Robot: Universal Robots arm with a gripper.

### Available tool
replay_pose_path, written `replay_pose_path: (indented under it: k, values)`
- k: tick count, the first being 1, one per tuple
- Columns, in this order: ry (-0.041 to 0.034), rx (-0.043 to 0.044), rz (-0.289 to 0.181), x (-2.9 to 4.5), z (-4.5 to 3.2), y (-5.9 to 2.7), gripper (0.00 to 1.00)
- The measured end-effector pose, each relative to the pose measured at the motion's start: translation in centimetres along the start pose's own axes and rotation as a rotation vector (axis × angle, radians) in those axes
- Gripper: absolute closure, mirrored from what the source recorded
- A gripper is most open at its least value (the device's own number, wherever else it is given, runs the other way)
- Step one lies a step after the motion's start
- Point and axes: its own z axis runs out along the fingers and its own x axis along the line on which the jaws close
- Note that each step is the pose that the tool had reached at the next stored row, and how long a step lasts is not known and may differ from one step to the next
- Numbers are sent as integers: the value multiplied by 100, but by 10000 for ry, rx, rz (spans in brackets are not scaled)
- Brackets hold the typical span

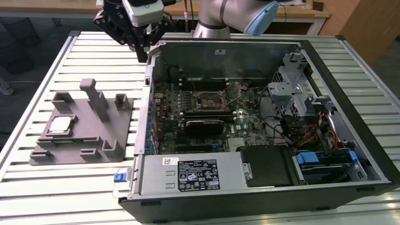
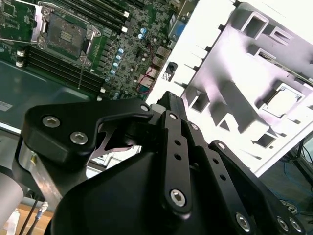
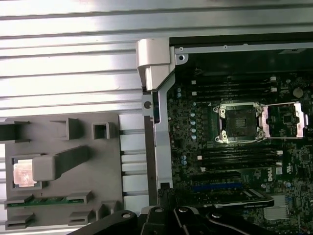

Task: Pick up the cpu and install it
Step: 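Reach for the cpu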

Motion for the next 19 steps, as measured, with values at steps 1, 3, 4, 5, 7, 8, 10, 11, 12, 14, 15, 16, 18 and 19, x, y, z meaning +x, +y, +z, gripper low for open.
replay_pose_path:
  k: [1, 3, 4, 5, 7, 8, 10, 11, 12, 14, 15, 16, 18, 19]
  values:
    - [0, 0, 0, 10, 0, -1, 89]
    - [0, 1, 0, 29, 0, -2, 89]
    - [0, 0, 0, 39, 0, -3, 89]
    - [0, 0, 0, 48, 0, -4, 89]
    - [0, 0, 0, 68, 1, -6, 89]
    - [0, 0, 0, 77, 1, -6, 89]
    - [0, 1, 0, 97, 1, -8, 89]
    - [-1, 0, -1, 107, 1, -8, 89]
    - [-1, 0, -1, 118, 1, -9, 89]
    - [0, 0, -2, 139, 1, -11, 89]
    - [0, 0, -1, 150, 1, -12, 89]
    - [0, 0, -1, 161, 1, -13, 89]
    - [0, 0, 0, 183, 1, -14, 89]
    - [0, 0, 0, 194, 1, -15, 89]
